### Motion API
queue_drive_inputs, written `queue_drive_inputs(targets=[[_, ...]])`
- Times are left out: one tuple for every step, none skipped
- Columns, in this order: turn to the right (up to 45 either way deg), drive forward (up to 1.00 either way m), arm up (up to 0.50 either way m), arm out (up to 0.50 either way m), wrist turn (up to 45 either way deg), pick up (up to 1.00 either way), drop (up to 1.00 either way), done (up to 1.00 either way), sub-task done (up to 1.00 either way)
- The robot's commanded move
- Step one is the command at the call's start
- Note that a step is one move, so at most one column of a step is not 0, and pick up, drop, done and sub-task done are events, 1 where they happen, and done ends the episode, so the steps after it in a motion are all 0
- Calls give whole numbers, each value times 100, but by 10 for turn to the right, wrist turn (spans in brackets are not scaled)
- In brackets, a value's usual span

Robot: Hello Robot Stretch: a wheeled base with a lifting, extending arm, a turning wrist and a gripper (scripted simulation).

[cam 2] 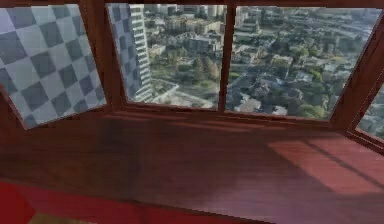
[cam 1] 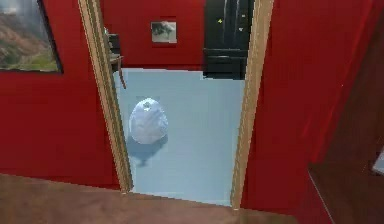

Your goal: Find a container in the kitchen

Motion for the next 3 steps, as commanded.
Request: queue_drive_inputs(targets=[[0, 95, 0, 0, 0, 0, 0, 0, 0], [90, 0, 0, 0, 0, 0, 0, 0, 0], [0, 55, 0, 0, 0, 0, 0, 0, 0]])
